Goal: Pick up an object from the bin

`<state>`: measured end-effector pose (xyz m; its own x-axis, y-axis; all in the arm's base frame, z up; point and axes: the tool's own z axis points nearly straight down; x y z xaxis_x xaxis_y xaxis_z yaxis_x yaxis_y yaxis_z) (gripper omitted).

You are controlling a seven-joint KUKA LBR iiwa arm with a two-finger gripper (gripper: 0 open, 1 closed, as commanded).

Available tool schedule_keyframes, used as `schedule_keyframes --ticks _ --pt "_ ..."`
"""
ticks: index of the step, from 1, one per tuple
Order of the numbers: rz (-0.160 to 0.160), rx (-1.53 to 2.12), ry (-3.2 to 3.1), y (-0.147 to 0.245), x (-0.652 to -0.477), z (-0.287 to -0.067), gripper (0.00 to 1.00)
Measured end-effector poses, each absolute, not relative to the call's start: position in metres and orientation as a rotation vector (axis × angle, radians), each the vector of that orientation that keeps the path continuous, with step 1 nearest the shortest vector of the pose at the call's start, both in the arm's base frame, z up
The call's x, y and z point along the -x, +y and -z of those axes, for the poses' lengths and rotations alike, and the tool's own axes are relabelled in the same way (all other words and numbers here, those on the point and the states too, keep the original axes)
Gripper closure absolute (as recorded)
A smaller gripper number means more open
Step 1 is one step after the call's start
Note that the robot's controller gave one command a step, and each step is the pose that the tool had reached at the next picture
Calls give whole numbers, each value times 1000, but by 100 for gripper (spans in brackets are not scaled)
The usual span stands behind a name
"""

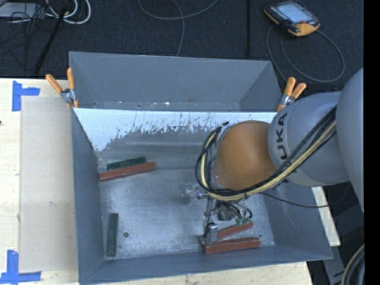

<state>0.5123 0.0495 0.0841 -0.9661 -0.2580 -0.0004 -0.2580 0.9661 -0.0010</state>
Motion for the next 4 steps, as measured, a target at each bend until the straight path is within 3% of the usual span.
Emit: schedule_keyframes --ticks 1,2,3,4 --pt "-5 250 3136 17 -503 -81 0" --pt "-2 580 3088 -47 -485 -71 100" --pt "-2 579 3088 -47 -485 -71 100" --pt "2 991 2976 -35 -491 -207 100"
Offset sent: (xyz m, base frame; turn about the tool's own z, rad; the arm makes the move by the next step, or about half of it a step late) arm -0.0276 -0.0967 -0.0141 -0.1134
